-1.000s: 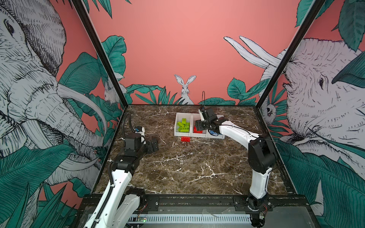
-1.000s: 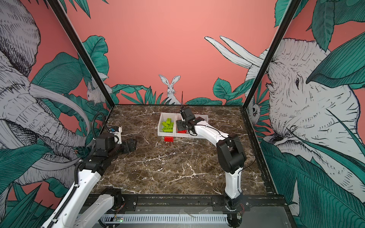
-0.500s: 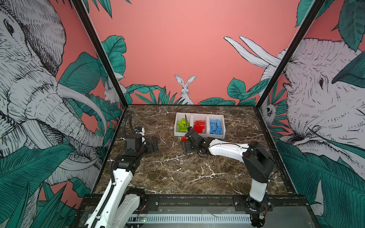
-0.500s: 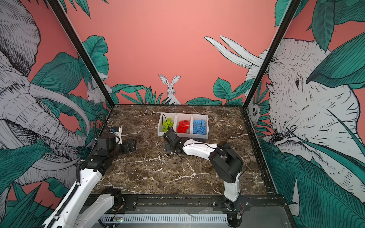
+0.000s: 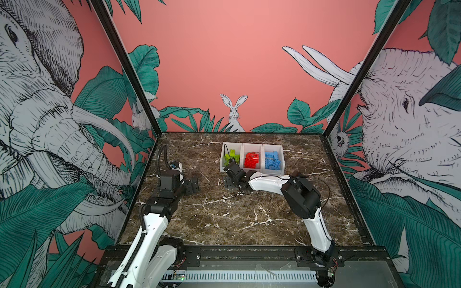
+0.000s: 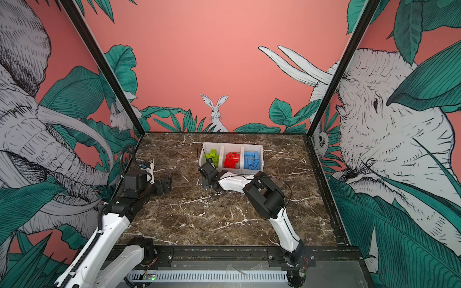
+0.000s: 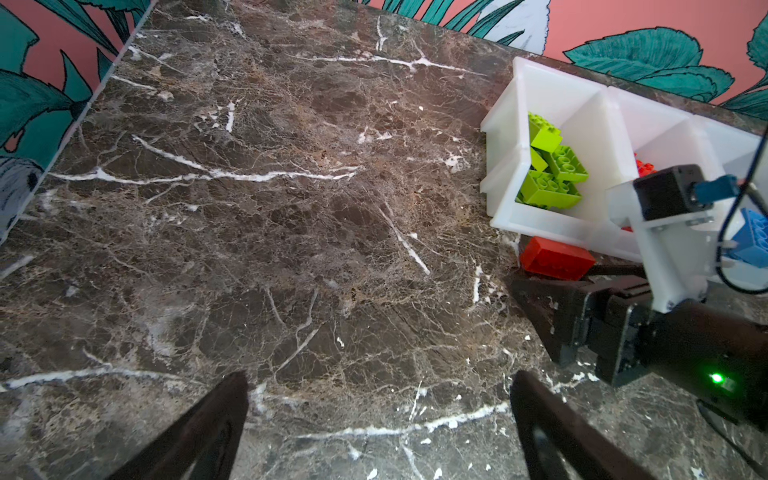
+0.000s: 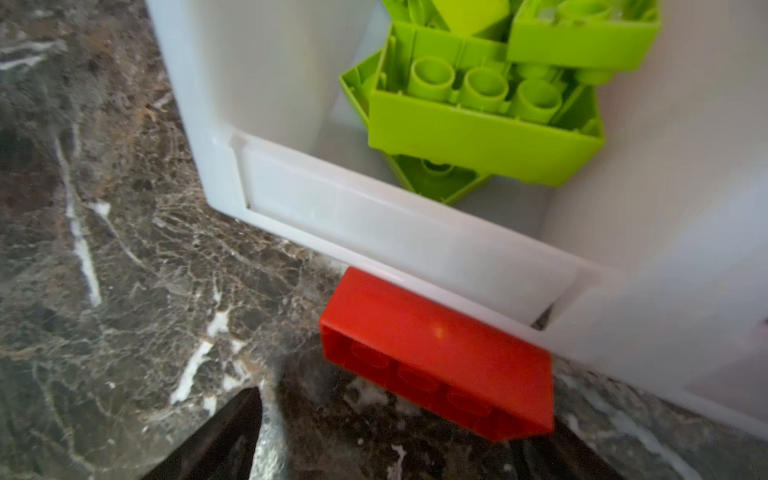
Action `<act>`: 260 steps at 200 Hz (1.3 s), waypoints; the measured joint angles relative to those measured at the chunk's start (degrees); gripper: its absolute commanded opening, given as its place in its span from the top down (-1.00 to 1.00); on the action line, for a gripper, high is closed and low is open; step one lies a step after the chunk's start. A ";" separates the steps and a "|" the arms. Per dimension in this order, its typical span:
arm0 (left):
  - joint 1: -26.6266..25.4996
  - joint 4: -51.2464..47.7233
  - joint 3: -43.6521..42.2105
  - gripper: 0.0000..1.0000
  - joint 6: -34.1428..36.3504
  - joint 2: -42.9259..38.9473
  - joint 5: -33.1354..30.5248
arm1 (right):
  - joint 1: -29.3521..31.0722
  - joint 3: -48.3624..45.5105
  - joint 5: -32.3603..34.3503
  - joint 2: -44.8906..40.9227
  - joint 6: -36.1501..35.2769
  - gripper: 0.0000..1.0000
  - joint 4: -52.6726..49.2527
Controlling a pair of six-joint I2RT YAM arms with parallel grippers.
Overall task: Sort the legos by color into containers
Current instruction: 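Lower the right gripper onto the red brick in front of the bin and close, then carry the red brick over the red compartment and open the right gripper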
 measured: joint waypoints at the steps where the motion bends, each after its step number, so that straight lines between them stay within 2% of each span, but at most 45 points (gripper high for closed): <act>1: 0.00 0.00 0.00 -0.98 0.00 0.00 -0.02 | 0.00 0.09 0.04 0.02 0.00 -0.76 -0.02; 26: 0.00 0.02 -0.02 -0.98 -0.02 0.00 -0.04 | 0.00 2.64 1.68 1.88 -0.13 -0.62 -0.11; 65: 0.00 0.11 -1.09 -0.98 -0.02 -0.63 -0.39 | 0.00 2.82 3.10 2.19 -0.81 -0.20 -0.17; 107: 0.00 1.51 -2.54 -0.98 -0.28 -0.87 -0.87 | 0.00 -3.58 3.96 -2.34 -1.70 0.03 1.36; 160: 0.00 5.49 -3.89 -0.98 -0.98 -0.09 -1.14 | -0.85 -10.05 2.71 -17.75 -3.48 0.09 -1.25; 189: 0.00 9.70 -5.03 -0.98 -1.14 1.33 -1.66 | -5.09 -9.97 -0.02 -23.96 -4.94 0.11 -1.49; 210: 0.00 13.05 -5.79 -0.98 -0.87 2.89 -2.54 | -9.84 -8.33 -1.84 -23.34 -6.58 0.12 -1.99; 241: 0.00 17.25 -5.92 -0.99 -0.57 5.05 -3.34 | -15.65 -4.15 -4.17 -18.21 -9.31 0.02 -2.69; 256: 0.00 18.95 -5.95 -0.99 -0.42 5.81 -3.98 | -17.53 -1.57 -5.49 -15.06 -10.16 -0.16 -2.89; 260: 0.00 19.39 -5.95 -0.98 -0.37 6.01 -4.15 | -17.97 -0.96 -5.92 -14.32 -10.40 -0.28 -2.91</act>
